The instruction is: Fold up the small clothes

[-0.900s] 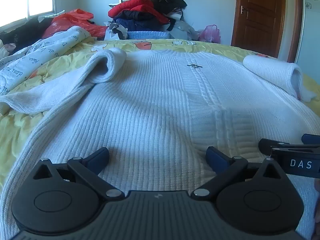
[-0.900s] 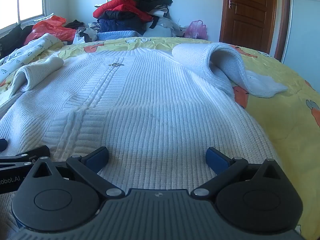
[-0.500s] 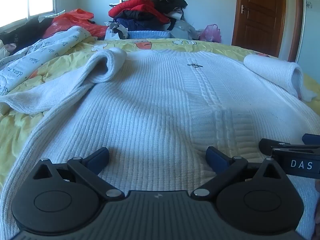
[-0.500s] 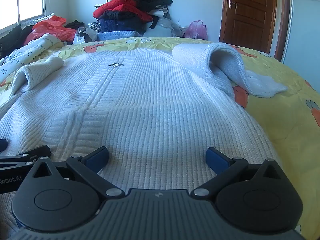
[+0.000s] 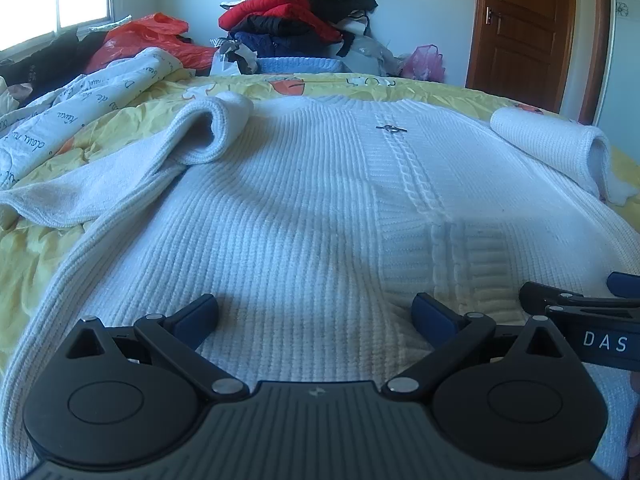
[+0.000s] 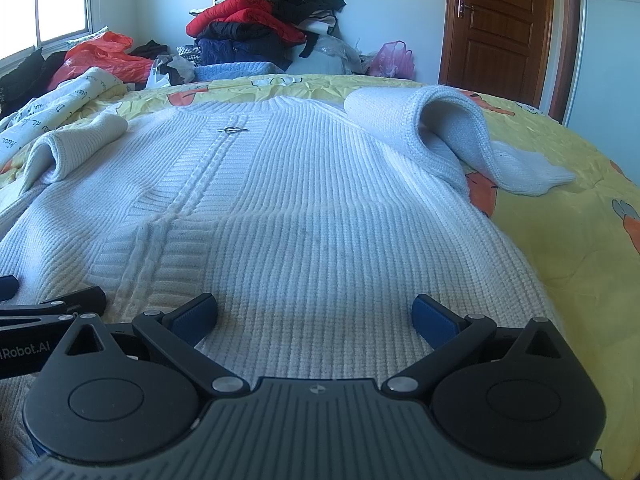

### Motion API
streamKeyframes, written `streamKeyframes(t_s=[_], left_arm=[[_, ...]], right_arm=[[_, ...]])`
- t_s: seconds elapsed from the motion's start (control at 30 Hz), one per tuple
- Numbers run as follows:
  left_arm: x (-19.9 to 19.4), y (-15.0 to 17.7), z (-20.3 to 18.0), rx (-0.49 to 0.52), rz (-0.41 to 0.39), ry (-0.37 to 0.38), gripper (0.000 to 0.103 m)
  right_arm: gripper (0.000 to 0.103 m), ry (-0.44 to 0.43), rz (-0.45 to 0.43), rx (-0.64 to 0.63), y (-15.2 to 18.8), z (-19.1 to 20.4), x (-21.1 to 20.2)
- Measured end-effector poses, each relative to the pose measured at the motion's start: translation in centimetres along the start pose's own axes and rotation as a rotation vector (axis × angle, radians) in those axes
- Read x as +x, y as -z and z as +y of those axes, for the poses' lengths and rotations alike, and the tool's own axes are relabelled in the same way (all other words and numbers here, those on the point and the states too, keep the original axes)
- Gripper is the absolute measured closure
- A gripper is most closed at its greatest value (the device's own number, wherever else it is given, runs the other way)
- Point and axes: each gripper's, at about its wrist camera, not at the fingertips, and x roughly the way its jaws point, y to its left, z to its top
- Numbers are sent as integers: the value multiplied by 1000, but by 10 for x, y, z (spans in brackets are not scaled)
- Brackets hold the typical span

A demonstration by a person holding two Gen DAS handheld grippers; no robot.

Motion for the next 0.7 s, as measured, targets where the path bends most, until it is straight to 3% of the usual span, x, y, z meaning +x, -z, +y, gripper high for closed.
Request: streamKeyframes(t_s=[0.7], left_arm=[[-2, 1, 0, 11, -7, 2, 0]], right_arm=[[0, 0, 0, 0, 0, 0, 0]])
